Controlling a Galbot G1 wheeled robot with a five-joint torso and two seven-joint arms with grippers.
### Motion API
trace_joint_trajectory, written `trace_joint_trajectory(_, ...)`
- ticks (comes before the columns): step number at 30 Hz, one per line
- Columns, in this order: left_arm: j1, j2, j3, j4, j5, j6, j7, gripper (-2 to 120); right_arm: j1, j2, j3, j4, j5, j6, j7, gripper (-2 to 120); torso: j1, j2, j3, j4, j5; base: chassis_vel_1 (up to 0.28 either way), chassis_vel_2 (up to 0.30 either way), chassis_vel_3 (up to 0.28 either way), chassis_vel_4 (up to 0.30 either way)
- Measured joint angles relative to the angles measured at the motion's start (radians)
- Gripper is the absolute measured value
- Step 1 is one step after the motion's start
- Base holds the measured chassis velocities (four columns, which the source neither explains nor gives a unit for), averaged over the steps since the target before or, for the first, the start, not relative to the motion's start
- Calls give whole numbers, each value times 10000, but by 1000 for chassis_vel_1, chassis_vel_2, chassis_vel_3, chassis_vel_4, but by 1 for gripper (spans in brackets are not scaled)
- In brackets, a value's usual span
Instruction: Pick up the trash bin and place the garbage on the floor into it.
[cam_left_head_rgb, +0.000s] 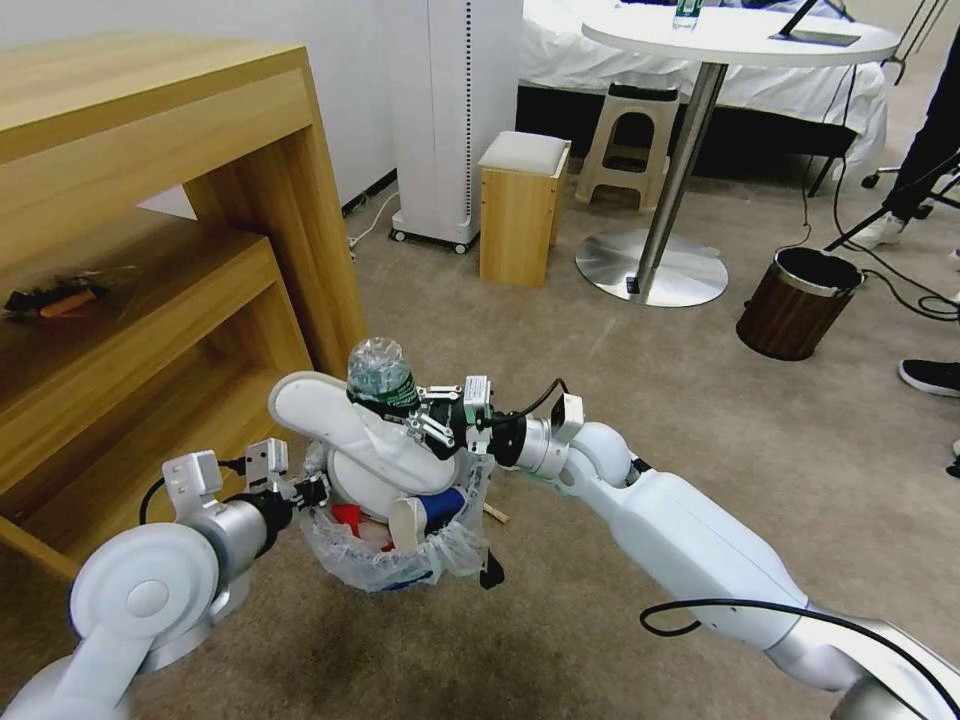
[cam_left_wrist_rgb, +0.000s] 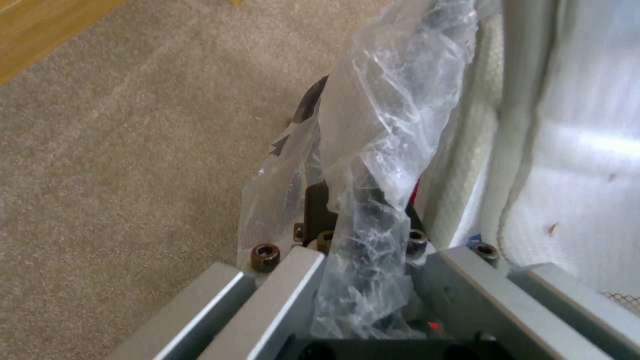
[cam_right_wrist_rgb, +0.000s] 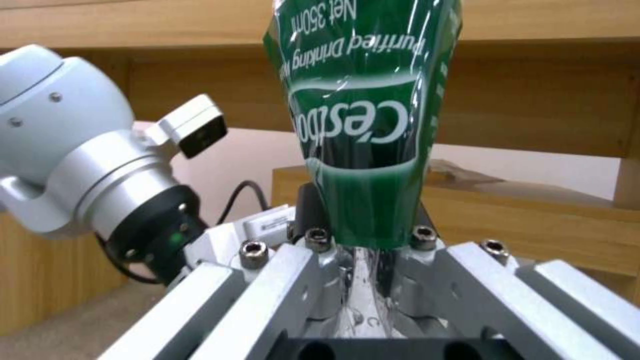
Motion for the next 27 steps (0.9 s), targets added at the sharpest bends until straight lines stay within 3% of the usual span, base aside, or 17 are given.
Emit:
trace_joint_trajectory(8,-63,54,-39,26,3,1,-18,0,-52,-491,250,152,0,10,-654,4,-2,0,0,0,1,0,0,0,0)
trace_joint_trajectory(10,-90,83,-57,29,4,2,-22,0,-109,-771,476,151,-72,-112,-1316,4,-2,0,0,0,2,0,0,0,0)
trace_joint_trajectory(17,-101,49,-43,27,9,2,-26,0,-222,-987,693,115,-256,-190,-1454,5,-2,0,0,0,1,0,0,0,0)
trace_joint_trajectory(19,-101,41,-37,24,11,2,-26,0,-233,-981,700,99,-273,-177,-1361,10,-2,0,0,0,1,0,0,0,0)
trace_joint_trajectory(22,-99,51,-38,2,20,2,-29,0,-237,-962,701,96,-273,-127,-1191,26,-2,0,0,0,1,0,0,0,0)
trace_joint_trajectory(27,-97,90,-77,-4,28,2,-31,0,-226,-987,701,184,-213,-116,-1186,39,-2,0,0,0,1,0,0,0,0)
